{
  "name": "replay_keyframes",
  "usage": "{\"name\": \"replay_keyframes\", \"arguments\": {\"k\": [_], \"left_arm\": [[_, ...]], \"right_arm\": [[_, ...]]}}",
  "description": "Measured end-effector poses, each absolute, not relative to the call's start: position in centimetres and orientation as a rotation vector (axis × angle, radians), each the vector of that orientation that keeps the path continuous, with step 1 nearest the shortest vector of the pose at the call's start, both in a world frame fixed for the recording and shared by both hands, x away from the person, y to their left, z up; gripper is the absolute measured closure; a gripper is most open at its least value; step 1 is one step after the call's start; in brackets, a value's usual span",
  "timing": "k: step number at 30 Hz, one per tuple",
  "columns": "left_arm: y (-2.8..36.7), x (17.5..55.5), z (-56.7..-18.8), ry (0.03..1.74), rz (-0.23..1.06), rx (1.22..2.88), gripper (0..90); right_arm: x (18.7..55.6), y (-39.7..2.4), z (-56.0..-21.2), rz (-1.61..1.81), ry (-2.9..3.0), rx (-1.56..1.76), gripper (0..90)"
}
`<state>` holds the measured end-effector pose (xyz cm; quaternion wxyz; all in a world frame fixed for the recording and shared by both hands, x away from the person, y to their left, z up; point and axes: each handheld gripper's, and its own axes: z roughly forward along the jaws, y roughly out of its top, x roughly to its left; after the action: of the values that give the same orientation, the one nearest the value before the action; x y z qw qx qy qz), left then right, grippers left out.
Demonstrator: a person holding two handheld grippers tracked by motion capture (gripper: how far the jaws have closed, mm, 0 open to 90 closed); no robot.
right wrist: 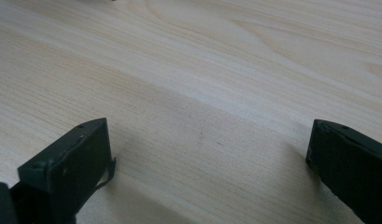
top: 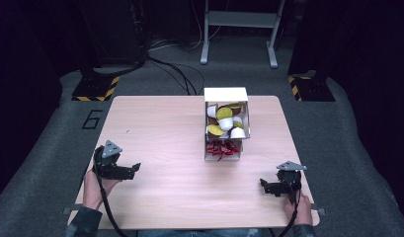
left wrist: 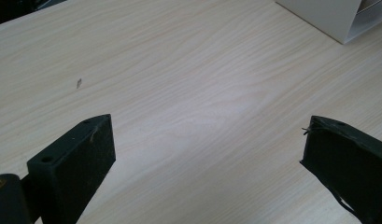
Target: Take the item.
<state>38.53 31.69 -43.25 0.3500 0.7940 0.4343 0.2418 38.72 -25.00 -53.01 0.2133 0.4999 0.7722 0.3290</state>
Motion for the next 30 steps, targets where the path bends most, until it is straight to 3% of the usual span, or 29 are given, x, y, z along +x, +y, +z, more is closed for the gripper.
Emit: {"name": "replay_keyframes", "arguments": {"k": [30], "left_arm": [[26.0, 40.8, -38.2, 0.909, 0.603, 2.098, 5.1]], "right_arm": [[38.7, -25.0, -53.0, 0.915, 2.143, 1.388, 0.0]]}}
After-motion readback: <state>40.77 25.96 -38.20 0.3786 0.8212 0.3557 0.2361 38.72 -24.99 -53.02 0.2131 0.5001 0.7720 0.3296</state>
